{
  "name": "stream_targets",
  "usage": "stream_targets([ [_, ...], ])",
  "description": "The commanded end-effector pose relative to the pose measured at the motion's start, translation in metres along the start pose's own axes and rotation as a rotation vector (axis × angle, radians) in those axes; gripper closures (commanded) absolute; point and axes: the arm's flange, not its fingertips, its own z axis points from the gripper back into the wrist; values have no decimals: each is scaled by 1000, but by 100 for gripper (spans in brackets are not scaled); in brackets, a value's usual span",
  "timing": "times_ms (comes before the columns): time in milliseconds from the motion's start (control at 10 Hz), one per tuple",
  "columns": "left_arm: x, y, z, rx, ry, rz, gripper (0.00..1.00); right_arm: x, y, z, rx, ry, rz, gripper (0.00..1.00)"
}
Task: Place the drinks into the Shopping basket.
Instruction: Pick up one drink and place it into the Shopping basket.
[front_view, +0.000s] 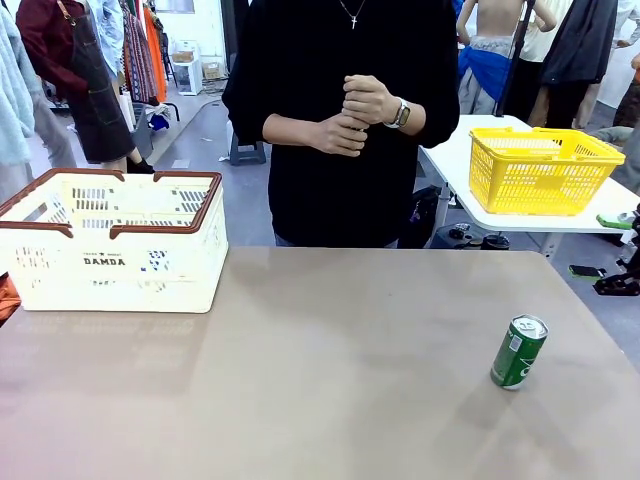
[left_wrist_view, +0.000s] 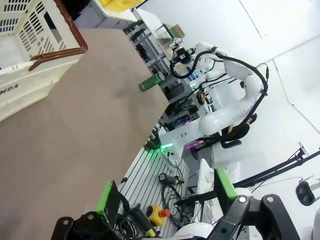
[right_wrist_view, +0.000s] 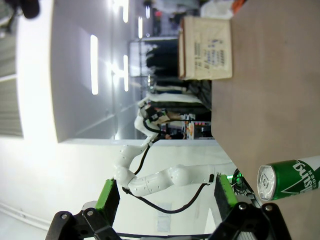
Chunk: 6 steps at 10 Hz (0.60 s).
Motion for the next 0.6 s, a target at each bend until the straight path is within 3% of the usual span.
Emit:
stream_targets([
  [0,-2,-1,-2,10,-3,-4,0,0,5,1,-8,14,-5,0],
  [500,-2,-1,-2,10,-3,-4,0,0,0,0,0,0,0,0],
])
